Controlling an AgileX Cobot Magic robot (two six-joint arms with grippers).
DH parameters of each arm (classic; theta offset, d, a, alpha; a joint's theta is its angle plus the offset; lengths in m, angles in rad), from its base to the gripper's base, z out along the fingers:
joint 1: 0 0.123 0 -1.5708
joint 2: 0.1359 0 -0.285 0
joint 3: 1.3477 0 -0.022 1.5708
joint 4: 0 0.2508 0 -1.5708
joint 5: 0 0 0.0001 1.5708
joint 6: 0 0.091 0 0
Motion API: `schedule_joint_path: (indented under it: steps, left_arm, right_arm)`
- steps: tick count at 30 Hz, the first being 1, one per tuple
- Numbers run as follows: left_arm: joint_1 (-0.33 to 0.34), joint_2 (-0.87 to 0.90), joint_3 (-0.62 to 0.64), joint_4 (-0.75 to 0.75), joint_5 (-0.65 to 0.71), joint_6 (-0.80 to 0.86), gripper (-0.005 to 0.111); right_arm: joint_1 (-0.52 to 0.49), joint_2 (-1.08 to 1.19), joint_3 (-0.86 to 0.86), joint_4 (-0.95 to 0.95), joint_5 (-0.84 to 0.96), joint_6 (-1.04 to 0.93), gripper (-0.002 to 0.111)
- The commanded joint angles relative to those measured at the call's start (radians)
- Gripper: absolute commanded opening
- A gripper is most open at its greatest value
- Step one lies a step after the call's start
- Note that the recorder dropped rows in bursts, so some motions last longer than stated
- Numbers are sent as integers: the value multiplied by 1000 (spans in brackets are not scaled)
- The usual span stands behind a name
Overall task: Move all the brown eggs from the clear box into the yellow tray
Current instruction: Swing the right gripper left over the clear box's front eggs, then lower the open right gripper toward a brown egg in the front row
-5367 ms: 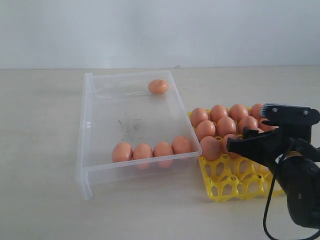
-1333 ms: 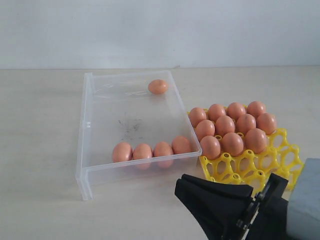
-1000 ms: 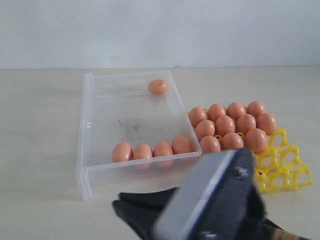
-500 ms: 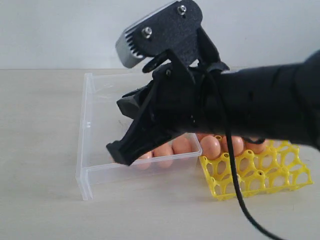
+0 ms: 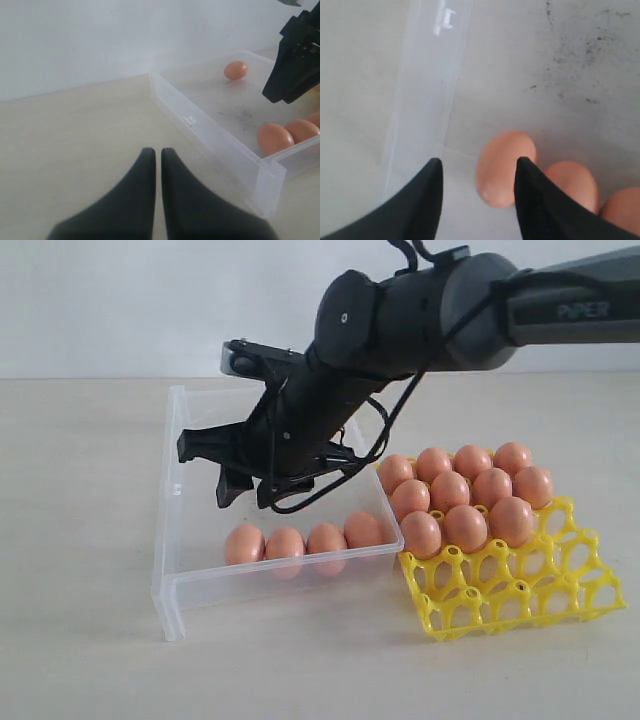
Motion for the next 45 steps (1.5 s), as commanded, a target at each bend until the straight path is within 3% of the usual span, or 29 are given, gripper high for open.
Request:
schedule_joint_path:
  steps: [1, 9, 21, 23, 24, 26, 40, 45]
  left_arm:
    - [-6, -3, 4, 2, -2, 0, 4]
    - [-6, -3, 4, 2, -2, 0, 4]
    - [-6, -3, 4, 2, -2, 0, 4]
    - [-6, -3, 4, 2, -2, 0, 4]
    - [-6, -3, 4, 2, -2, 0, 4]
    - [-6, -3, 4, 2, -2, 0, 4]
    - [-6, -3, 4, 2, -2, 0, 4]
    - [-6, -3, 4, 2, -2, 0, 4]
  right_arm:
    - [-5, 74, -107, -106, 123, 92, 43]
    - [-5, 131, -133, -134, 173, 160, 45]
    - [-5, 199, -133, -48, 176, 105, 44]
    - [-5, 199, -133, -48, 165, 105, 36]
    - [-5, 199, -133, -48, 163, 84, 20]
    - [-5, 199, -133, -48, 156, 11, -1]
    - [-5, 199, -133, -113, -156, -196, 0]
    - [-5, 199, -133, -138, -127, -215, 0]
